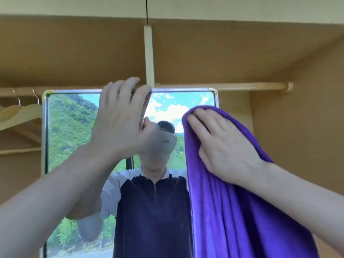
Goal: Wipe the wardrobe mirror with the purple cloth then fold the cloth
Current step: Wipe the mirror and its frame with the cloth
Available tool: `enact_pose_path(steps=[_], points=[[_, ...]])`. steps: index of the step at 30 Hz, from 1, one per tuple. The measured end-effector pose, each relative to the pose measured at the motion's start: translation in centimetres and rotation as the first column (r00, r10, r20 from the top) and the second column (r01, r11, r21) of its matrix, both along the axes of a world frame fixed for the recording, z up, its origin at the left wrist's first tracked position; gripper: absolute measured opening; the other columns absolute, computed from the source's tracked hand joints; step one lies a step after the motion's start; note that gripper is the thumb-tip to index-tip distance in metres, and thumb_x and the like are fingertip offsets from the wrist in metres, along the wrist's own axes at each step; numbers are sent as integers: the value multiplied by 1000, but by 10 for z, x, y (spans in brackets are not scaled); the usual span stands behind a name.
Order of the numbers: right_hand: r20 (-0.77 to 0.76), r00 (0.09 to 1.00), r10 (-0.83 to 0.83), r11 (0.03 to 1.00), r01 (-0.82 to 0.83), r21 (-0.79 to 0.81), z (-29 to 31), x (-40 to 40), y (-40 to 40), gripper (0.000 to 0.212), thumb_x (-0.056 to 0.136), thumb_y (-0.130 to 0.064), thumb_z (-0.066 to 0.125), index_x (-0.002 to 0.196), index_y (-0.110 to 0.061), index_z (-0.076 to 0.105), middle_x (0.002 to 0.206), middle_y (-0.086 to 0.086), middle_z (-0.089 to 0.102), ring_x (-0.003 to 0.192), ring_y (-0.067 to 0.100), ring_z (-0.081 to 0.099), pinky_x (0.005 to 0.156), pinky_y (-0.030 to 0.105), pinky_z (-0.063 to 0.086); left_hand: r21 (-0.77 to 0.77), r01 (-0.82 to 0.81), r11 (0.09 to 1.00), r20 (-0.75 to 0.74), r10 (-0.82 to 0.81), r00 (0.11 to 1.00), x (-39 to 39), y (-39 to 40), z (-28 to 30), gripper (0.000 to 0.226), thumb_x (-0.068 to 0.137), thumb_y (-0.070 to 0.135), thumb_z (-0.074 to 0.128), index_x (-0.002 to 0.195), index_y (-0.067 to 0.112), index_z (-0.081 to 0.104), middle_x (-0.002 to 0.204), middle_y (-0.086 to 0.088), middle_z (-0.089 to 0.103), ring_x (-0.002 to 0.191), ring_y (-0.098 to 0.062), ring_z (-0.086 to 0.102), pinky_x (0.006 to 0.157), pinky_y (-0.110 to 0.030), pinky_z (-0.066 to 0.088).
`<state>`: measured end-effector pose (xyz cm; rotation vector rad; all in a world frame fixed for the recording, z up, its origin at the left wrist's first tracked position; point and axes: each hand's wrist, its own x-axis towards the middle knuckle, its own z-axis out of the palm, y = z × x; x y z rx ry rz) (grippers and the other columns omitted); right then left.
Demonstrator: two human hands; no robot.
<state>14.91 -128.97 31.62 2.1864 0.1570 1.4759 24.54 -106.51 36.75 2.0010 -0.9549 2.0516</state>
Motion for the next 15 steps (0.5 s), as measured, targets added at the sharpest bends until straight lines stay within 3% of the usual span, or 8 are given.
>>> enact_pose_path(steps=[4,8,12,15], points=[[76,994,83,993,-89,80,40,15,31,66,80,-9,53,144,5,44,143,22,46,130,42,45,112,49,38,-67,55,996,6,-55,998,-1,-8,1,57,73,26,50,128,11,53,120,-9,59,110,-35,52,107,-50,32],[-67,989,130,978,-139,-158,25,29,53,69,84,-16,38,149,4,39,152,22,41,142,39,35,119,47,33,-113,120,986,-6,-121,993,-1,-12,-2,56,72,22,52,127,11,55,120,-7,60,115,-34,53,114,-48,28],[-64,996,68,969,-81,-233,37,18,32,68,80,-20,44,143,5,45,148,23,45,135,39,43,114,48,39,-63,163,985,6,-163,987,3,-2,2,54,73,21,52,125,13,58,117,-2,63,110,-29,54,102,-42,36],[9,1000,26,990,-25,-137,50,8,19,67,77,-20,46,139,7,47,142,25,48,128,43,48,111,50,40,-127,256,958,-7,-259,966,9,2,15,44,72,19,47,114,17,61,102,4,65,94,-21,51,91,-35,34]])
